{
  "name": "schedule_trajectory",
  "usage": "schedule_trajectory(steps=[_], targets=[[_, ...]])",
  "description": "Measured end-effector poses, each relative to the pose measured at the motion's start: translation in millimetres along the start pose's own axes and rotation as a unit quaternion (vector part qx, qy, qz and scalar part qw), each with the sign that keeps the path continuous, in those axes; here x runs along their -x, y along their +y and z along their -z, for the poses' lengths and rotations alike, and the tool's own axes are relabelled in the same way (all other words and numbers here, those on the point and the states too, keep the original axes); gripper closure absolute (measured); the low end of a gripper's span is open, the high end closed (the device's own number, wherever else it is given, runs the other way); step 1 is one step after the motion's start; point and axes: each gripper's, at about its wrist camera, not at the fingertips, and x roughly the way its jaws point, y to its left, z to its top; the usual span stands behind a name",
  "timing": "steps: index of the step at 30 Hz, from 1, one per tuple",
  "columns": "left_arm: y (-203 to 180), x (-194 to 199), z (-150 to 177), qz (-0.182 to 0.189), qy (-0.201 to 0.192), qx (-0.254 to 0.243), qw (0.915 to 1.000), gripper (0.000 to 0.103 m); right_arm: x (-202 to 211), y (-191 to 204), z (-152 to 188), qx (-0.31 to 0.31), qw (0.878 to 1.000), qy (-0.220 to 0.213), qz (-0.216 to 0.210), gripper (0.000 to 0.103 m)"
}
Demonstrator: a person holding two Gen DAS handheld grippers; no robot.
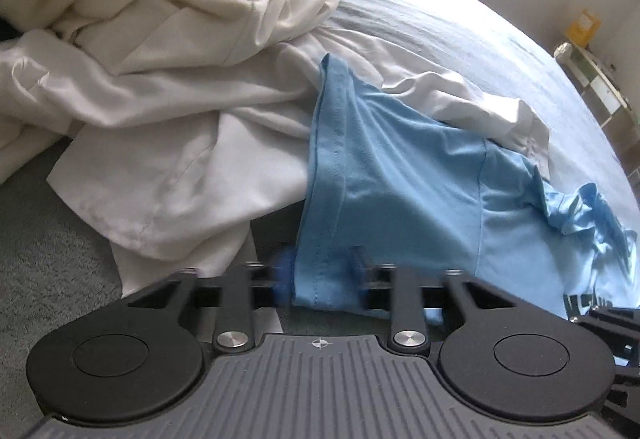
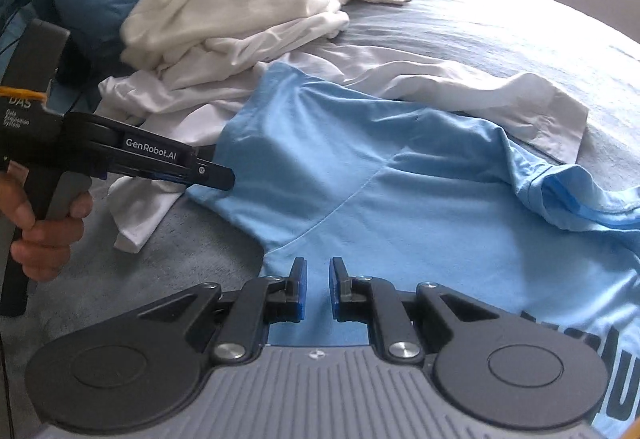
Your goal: Fold clothes
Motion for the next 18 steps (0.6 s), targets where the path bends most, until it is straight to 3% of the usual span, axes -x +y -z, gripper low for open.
schedule_trajectory(steps=[1,4,7,12,15,17,18], targets=[[-1,3,1,-0.009,-0.006,-0.003,0.9999,0.103,-1,1,-1,-0.001,1.0,-0.001,0.0,0.089],[0,12,1,-0.026,-0.021,-0.001,0.9994,0.103,-5,6,-6,0.0,1.0,-0.006,-0.001,0.089],[8,13,0,-0.035,-0.006,0.004,0.9994,0.103,-12,9,-13,0.005,1.0,-0.009,-0.007,0.089],[5,8,3,-0.048,0.012,-0.027,0.9984,0.103,-38,8,-14,0.007,1.0,0.02,-0.003,0.091],[6,14,2,-0.043,0.0,-0.029,0.9986,0.101,-34,5,-19,0.001,1.0,0.007,0.003,0.09],[8,23,2,-0.042,-0.014,-0.028,0.9986,0.095,-26,0,-25,-0.012,1.0,-0.012,0.008,0.089],[9,26,2,-0.043,-0.018,-0.028,0.9985,0.087,-24,-3,-28,-0.02,1.0,-0.019,0.008,0.089]])
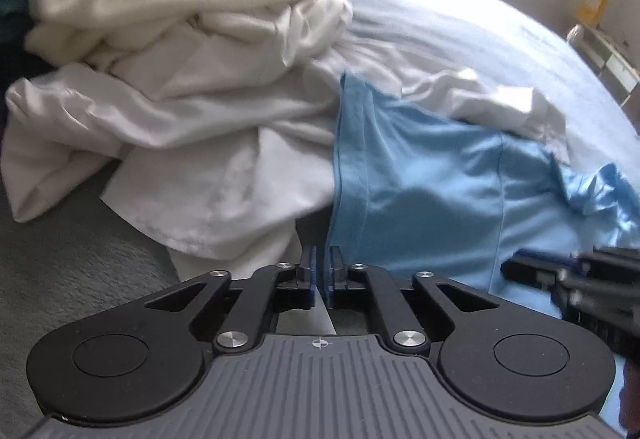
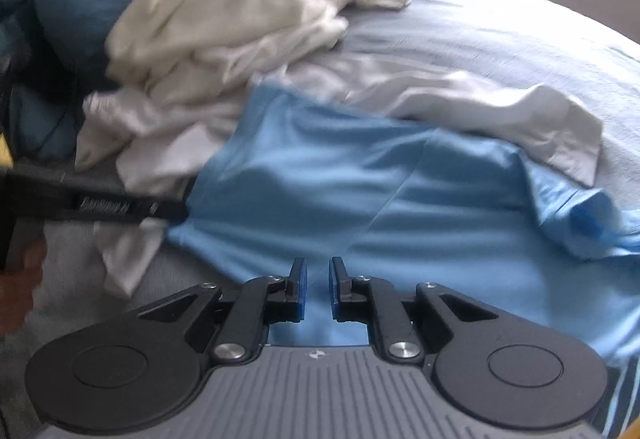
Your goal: Fold clothes
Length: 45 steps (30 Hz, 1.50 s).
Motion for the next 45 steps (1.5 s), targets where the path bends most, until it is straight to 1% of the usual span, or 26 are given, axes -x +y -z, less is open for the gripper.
schedule_trajectory(steps=[1,5,8,9,11,14,16,18,19,23,25,27,29,30,31,33,36,38,41,42,44,45], targets=[[1,4,0,-0.004,-0.003,0.0,1.0,0.084,-1,-3,-4,-0.005,1.0,-0.007,0.001,0.089],[-3,16,-3,-0.017,-0.015,-0.011,0.9997,0.083,-24,-7,-24,-0.016,1.0,-0.023,0.012,0.089],[-13,18,-8,-0.021,-0.027,-0.031,0.9989,0.081,-56,-17,-33,-0.049,0.999,-0.018,0.008,0.089],[-17,17,-10,-0.025,-0.03,-0.038,0.9985,0.08,-64,-20,-35,-0.059,0.998,-0.017,0.005,0.093],[-26,15,-13,-0.031,-0.037,-0.045,0.9978,0.079,-61,-24,-39,-0.076,0.997,-0.034,-0.002,0.09],[-43,11,-22,-0.025,-0.039,-0.039,0.9981,0.078,-24,-35,-33,-0.098,0.993,-0.065,-0.011,0.09],[-59,8,-27,-0.004,-0.04,-0.046,0.9981,0.076,5,-51,-20,-0.112,0.991,-0.068,0.0,0.09],[-81,3,-31,0.024,-0.038,-0.064,0.997,0.073,31,-74,-4,-0.126,0.99,-0.059,0.026,0.089],[-93,-2,-33,0.039,-0.031,-0.078,0.9957,0.073,44,-88,4,-0.13,0.989,-0.054,0.047,0.089],[-143,-30,-35,0.102,0.023,-0.122,0.9871,0.072,86,-150,27,-0.15,0.98,-0.039,0.126,0.088],[-165,-42,-34,0.117,0.039,-0.133,0.9833,0.072,101,-181,32,-0.167,0.972,-0.038,0.16,0.086],[-182,-51,-34,0.126,0.05,-0.141,0.9807,0.071,112,-208,30,-0.175,0.967,-0.044,0.179,0.086],[-194,-59,-37,0.126,0.055,-0.14,0.9806,0.069,121,-234,25,-0.182,0.963,-0.051,0.194,0.08],[-199,-61,-38,0.122,0.055,-0.143,0.9807,0.069,122,-246,19,-0.184,0.962,-0.052,0.192,0.072],[-205,-63,-40,0.118,0.054,-0.146,0.9807,0.069,121,-256,12,-0.18,0.964,-0.052,0.191,0.066],[-215,-68,-43,0.11,0.05,-0.159,0.9799,0.069,114,-269,-2,-0.154,0.97,-0.046,0.184,0.061],[-233,-75,-46,0.095,0.047,-0.192,0.9756,0.069,90,-279,-26,-0.115,0.979,-0.026,0.164,0.059],[-248,-82,-46,0.083,0.045,-0.22,0.9708,0.069,71,-285,-40,-0.092,0.983,-0.012,0.16,0.059],[-264,-91,-45,0.068,0.044,-0.246,0.966,0.069,43,-293,-54,-0.065,0.987,0.029,0.147,0.059],[-268,-93,-45,0.063,0.042,-0.251,0.9649,0.069,33,-298,-57,-0.066,0.987,0.049,0.14,0.059],[-274,-97,-47,0.052,0.04,-0.261,0.9632,0.07,17,-308,-60,-0.076,0.985,0.08,0.133,0.062],[-277,-99,-47,0.049,0.04,-0.264,0.9624,0.073,12,-312,-60,-0.083,0.984,0.09,0.131,0.071]])
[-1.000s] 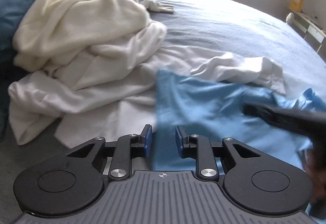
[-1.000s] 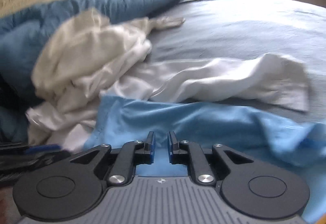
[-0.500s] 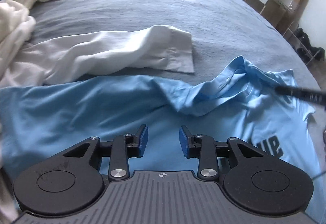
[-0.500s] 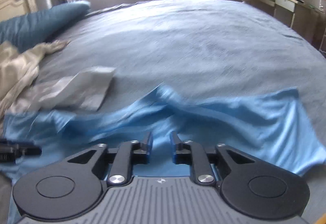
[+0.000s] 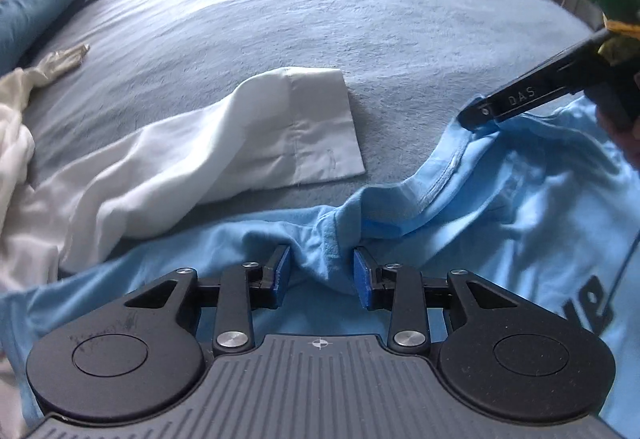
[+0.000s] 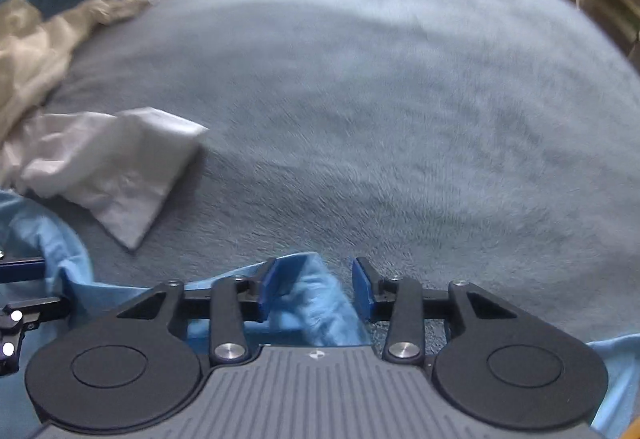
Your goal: Fold clothes
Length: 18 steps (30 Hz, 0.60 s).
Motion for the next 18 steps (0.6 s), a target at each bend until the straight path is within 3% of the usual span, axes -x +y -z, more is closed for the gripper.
schedule_trajectory(steps=[1,3,8,11,14,18], targets=[[0,-1,-1,-0.001,-0.001,0.001,1.0,0.078,-1,-4,-1,-0.006,1.0,0.002,-0.004,0.084],[0,-3,-4,-0.003,-0.003,0.008,1.0,0.085,5,-11,-1,-0.017,1.0,-0.01,-0.007,0.094],[7,-8,-10,-0.01,-0.015,0.048,0.9987,0.091,40,-26,14,-0.054,0.993,-0.102,-0.001,0.095],[10,-14,-12,-0.011,-0.018,0.067,0.9975,0.091,39,-33,22,-0.076,0.988,-0.132,0.0,0.096],[16,-17,-10,-0.002,-0.023,0.091,0.9956,0.087,26,-38,26,-0.098,0.986,-0.135,-0.001,0.095],[28,-11,-6,0.041,-0.042,0.146,0.9876,0.068,-2,-54,27,-0.156,0.981,-0.113,-0.013,0.092]])
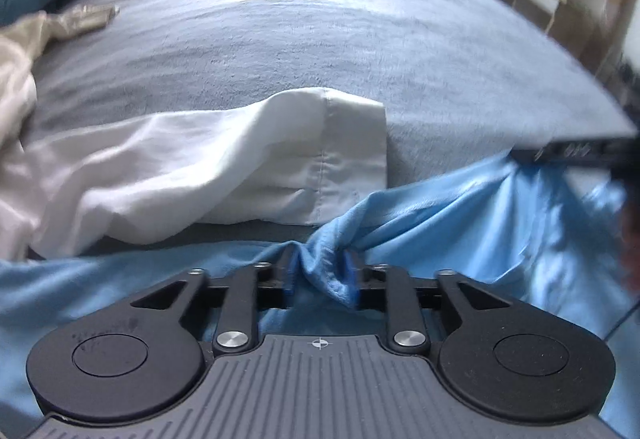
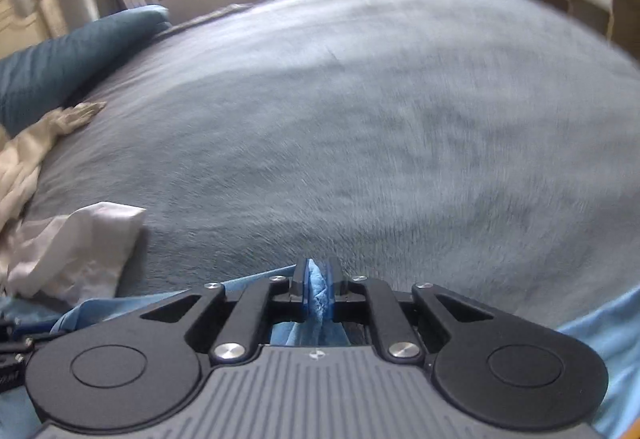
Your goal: Fold clothes
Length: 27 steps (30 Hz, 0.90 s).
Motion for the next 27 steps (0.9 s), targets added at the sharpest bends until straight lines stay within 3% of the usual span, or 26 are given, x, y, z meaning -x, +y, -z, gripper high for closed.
schedule_trajectory(steps=[2,4,6,9,12,16,20,23,27], targets=[[5,7,-1,0.014,-0.017,0.019,0.9996,0.065,0,-18,-3,-0.067,0.997,-0.003,-0.022,0.085],[9,15,-3,0.015,-0.033,0.027,0.999,0.058,7,-38,-6,-0.14,0.989,-0.011,-0.044,0.053],[12,25,-5,0.008,-0.049,0.03,0.9983,0.054,18,-55,-8,-0.19,0.98,-0.027,-0.058,0.049],[28,43,-5,0.004,-0.064,0.046,0.9969,0.05,42,-64,-13,-0.199,0.977,-0.053,-0.057,0.049],[50,58,1,-0.01,-0.069,0.063,0.9956,0.049,65,-51,-17,-0.164,0.981,-0.059,-0.08,0.048],[82,57,10,-0.067,-0.042,0.065,0.9947,0.049,70,2,-14,-0.076,0.985,0.002,-0.152,0.048],[99,52,14,-0.109,-0.029,0.04,0.9929,0.05,46,69,-4,-0.005,0.976,0.078,-0.201,0.05],[102,48,18,-0.142,-0.026,-0.006,0.9896,0.05,24,107,5,0.019,0.973,0.114,-0.199,0.053],[106,41,26,-0.177,-0.019,-0.039,0.9832,0.05,-8,125,4,0.005,0.97,0.158,-0.186,0.064]])
